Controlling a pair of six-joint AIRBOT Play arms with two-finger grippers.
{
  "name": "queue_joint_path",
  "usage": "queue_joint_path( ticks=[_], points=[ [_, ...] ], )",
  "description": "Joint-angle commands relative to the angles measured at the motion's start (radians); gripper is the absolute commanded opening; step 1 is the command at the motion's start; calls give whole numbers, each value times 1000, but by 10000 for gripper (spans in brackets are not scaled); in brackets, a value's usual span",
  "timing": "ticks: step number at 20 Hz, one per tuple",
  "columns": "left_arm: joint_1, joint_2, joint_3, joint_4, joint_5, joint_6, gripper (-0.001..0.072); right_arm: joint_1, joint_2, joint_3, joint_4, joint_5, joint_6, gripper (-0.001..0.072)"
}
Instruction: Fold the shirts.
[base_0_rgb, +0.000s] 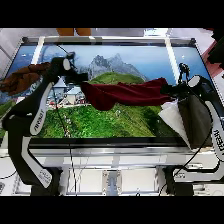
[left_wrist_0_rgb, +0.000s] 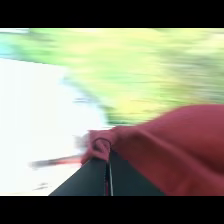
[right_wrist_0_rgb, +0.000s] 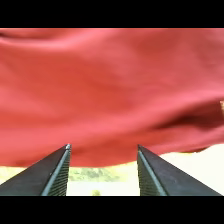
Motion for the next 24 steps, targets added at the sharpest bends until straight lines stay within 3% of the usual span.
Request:
queue_joint_path(
  ticks=[1, 5, 8, 14, 15, 24],
  points=[
    [76, 46, 5, 271, -134, 3, 10, 1, -1, 0, 10, 20, 48, 486],
    [158, 51, 5, 245, -209, 46, 10, 1, -1, -6, 68, 53, 71, 486],
    [182, 51, 5, 98, -201, 119, 10, 33, -28, -31, 156, 8, 61, 485],
    [166, 51, 5, 8, -177, 160, 11, 107, -194, -21, 286, -356, 153, 480],
    [166, 51, 5, 8, -172, 166, 11, 97, -202, -21, 287, -365, 191, 437],
    [166, 51, 5, -45, -103, 170, 11, 57, -254, -21, 330, -385, 194, 436]
  ],
)
